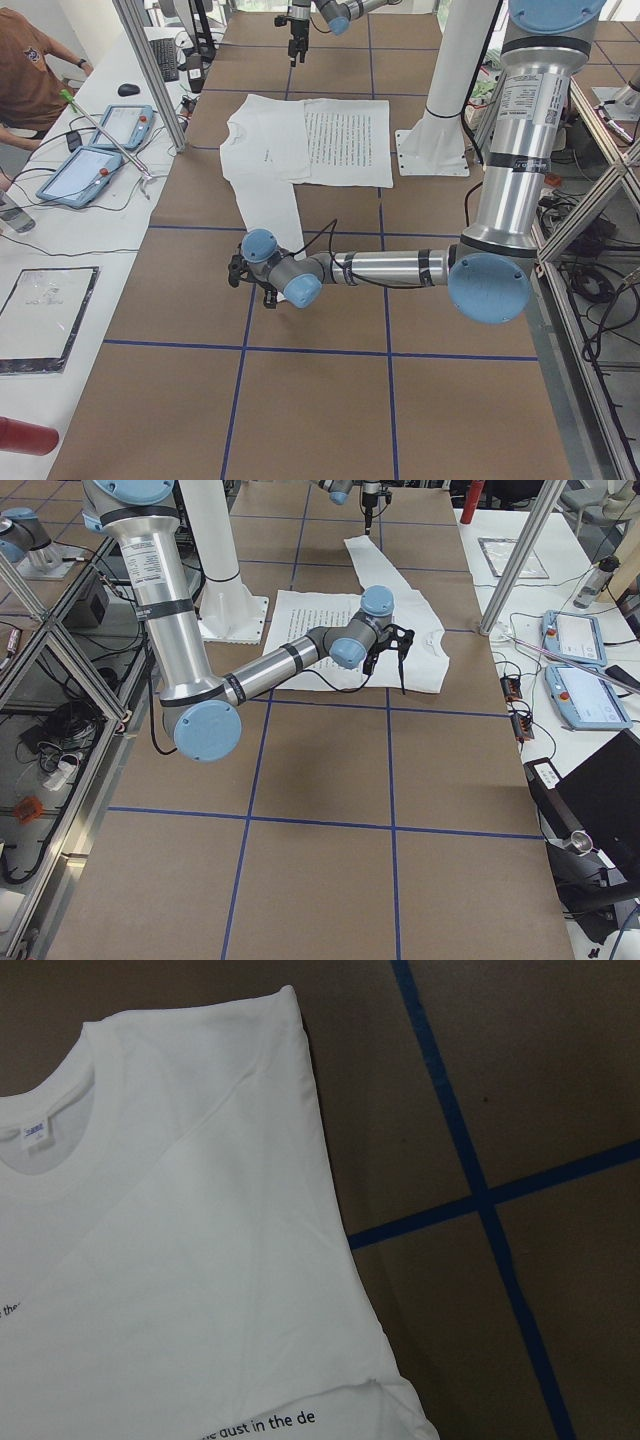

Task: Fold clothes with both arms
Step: 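Release the sleeve and withdraw the right gripper to the side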

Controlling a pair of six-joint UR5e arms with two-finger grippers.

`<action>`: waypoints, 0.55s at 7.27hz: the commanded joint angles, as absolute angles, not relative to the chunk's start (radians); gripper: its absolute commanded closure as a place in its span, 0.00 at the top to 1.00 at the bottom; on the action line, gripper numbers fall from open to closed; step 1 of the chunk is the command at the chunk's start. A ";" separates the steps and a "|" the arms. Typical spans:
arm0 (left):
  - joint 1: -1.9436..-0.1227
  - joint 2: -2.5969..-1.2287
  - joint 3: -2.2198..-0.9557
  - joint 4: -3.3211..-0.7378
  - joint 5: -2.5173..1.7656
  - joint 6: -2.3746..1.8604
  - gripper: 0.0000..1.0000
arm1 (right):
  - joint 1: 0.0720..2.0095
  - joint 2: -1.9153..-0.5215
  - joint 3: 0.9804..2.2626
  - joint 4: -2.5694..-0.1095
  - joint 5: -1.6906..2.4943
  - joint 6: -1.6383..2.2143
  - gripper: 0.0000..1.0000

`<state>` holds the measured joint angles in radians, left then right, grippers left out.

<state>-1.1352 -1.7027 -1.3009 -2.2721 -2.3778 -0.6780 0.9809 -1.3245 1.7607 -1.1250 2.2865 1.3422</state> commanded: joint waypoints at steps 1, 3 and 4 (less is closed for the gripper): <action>-1.135 -1.704 -1.302 -2.273 -2.375 -0.675 0.77 | 0.999 -1.353 1.767 -1.124 2.284 1.322 0.99; -1.135 -1.704 -1.308 -2.273 -2.347 -0.676 0.75 | 1.005 -1.377 1.782 -1.124 2.284 1.322 0.99; -1.135 -1.704 -1.313 -2.273 -2.345 -0.678 0.74 | 1.006 -1.384 1.793 -1.124 2.284 1.322 0.99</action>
